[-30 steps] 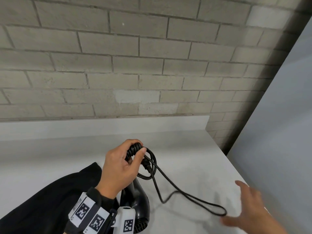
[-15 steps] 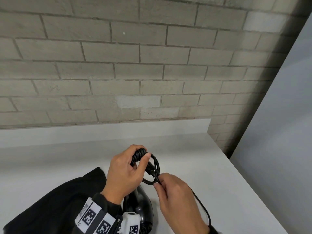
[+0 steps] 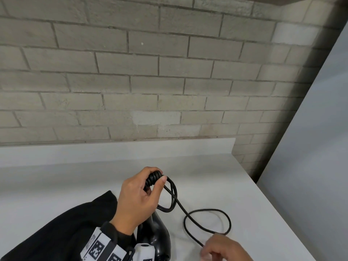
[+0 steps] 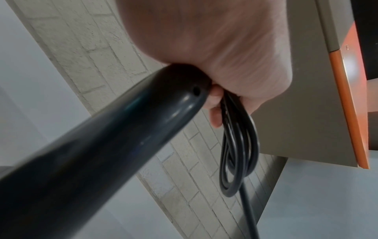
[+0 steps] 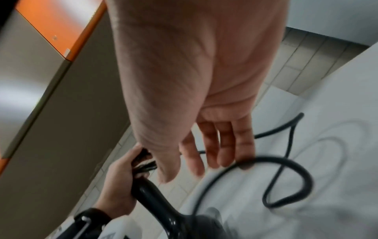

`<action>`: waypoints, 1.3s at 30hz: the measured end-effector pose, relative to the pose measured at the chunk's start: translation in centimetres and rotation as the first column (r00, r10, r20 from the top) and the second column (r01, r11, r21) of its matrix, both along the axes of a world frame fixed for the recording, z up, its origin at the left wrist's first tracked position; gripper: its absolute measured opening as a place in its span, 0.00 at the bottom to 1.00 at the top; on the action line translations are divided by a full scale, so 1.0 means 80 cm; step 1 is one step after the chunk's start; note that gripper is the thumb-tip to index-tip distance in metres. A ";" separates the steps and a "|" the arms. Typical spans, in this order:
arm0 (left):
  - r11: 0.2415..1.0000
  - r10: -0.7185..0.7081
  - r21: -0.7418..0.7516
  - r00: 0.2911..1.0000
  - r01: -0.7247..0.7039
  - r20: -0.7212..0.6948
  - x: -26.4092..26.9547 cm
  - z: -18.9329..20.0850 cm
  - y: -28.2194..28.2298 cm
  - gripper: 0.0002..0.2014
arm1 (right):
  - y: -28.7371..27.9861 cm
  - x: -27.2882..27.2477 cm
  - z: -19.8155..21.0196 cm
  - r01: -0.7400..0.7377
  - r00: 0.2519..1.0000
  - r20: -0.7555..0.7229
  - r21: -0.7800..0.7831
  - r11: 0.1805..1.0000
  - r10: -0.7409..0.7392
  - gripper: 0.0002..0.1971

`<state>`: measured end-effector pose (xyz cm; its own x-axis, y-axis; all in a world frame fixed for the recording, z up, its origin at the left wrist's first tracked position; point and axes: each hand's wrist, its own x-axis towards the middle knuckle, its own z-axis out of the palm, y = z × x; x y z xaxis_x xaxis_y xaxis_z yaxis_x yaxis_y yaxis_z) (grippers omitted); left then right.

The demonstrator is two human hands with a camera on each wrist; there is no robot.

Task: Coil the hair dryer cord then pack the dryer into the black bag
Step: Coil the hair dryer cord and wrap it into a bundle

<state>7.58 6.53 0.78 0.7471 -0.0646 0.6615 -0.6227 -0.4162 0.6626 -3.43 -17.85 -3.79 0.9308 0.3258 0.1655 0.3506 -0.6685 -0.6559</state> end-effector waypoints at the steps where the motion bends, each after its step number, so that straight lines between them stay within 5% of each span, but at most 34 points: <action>1: 1.000 -0.006 0.011 1.000 0.006 0.004 -0.001 0.000 -0.002 0.12 | 0.003 0.004 -0.010 0.058 0.998 0.011 -0.025 0.998 -0.058 0.12; 5: 0.998 -0.034 0.045 0.999 0.033 0.020 -0.002 -0.001 -0.009 0.12 | 0.029 0.029 -0.024 0.237 0.960 0.153 0.000 0.972 -0.234 0.30; 8: 0.997 -0.019 0.070 0.999 0.017 0.030 0.000 0.000 -0.008 0.11 | 0.051 0.041 -0.005 0.105 0.990 0.093 0.019 0.994 -0.106 0.14; 11: 0.998 -0.004 0.058 1.000 0.003 0.015 0.004 0.001 0.000 0.12 | 0.055 0.051 0.024 0.149 0.941 0.294 0.086 0.985 -0.168 0.03; 14: 0.999 -0.031 0.043 0.999 0.030 0.017 0.004 0.002 0.007 0.12 | 0.044 0.055 0.068 0.115 0.846 0.516 0.072 0.991 -0.135 0.07; 18: 0.982 -0.189 -0.008 0.982 0.189 0.005 -0.004 0.004 0.007 0.14 | 0.041 0.068 0.127 0.051 0.820 0.562 0.117 0.992 -0.108 0.09; 26: 0.951 -0.309 -0.006 0.951 0.309 0.014 -0.017 0.012 -0.014 0.15 | 0.072 0.099 0.152 0.006 0.900 0.409 0.332 0.943 -0.150 0.07; 34: 0.963 -0.254 -0.064 0.958 0.264 0.131 -0.020 0.010 -0.011 0.11 | 0.090 0.107 0.101 0.217 0.975 -0.096 0.633 0.743 -0.202 0.04; 39: 0.973 -0.170 -0.132 0.976 0.188 0.138 -0.020 0.008 -0.007 0.14 | 0.097 0.090 0.079 0.237 0.969 -0.221 0.707 0.667 -0.110 0.10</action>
<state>5.99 5.99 1.40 0.6428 -0.0878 0.7610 -0.7601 -0.1970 0.6192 3.77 -10.05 2.51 0.9908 -0.0068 0.1354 0.1354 -0.0004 -0.9908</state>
